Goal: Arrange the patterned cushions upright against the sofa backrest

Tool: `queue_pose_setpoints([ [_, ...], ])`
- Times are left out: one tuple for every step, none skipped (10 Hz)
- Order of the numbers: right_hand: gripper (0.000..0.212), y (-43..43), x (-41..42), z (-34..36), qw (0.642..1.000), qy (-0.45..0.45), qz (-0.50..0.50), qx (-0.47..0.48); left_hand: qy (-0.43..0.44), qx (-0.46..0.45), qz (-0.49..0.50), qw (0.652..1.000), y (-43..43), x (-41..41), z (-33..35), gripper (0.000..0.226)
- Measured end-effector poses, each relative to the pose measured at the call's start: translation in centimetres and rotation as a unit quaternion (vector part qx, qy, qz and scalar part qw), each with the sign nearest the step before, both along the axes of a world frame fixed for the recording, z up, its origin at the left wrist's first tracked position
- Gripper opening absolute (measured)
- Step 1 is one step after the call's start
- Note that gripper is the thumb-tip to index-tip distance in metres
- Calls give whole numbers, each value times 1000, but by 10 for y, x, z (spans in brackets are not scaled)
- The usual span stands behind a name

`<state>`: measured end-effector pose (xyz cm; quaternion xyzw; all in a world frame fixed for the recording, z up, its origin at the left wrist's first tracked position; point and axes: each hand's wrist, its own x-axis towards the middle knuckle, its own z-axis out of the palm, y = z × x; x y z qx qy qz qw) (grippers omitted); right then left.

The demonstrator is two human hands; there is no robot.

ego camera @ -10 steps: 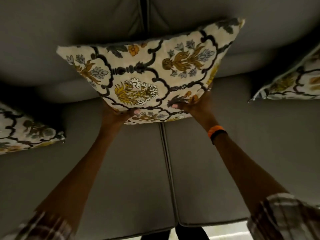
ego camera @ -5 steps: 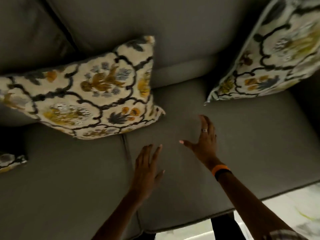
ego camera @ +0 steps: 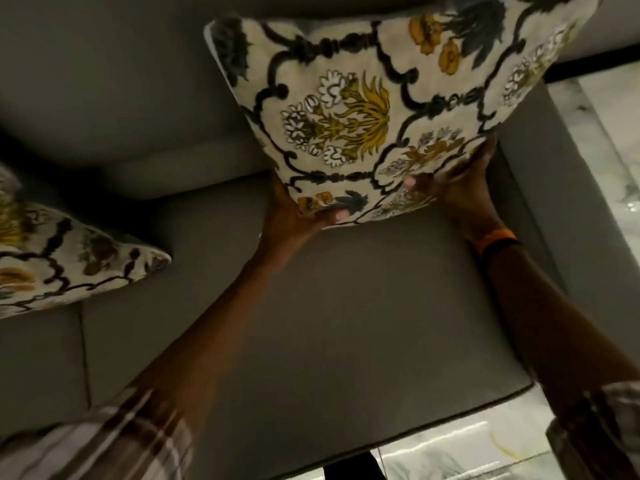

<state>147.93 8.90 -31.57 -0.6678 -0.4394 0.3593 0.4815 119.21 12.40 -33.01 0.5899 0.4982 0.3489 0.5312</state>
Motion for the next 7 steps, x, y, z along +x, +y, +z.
queue_pose_setpoints([
  [139, 13, 14, 11, 999, -8, 16, 30, -7, -24, 45, 999, -19, 25, -7, 123],
  [146, 16, 14, -2, 998, -47, -13, 25, 1, -1, 85, 996, -12, 24, -12, 125],
  [152, 16, 10, -16, 998, -50, -46, -3, 1, 11, 72, 997, 10, 22, -18, 119],
  [149, 10, 3, -19, 997, -47, -61, 1, 5, 27, 59, 998, 10, 20, -20, 95],
  [142, -11, -19, -18, 993, -64, -95, -17, 26, 19, 67, 997, 6, 12, -13, 106],
  [135, -45, -56, -22, 987, -44, -140, -61, 66, 30, 45, 996, -5, -6, -23, 131],
  [127, -78, -124, -29, 976, -42, -172, -129, 148, -16, 48, 988, -38, -48, -33, 129],
])
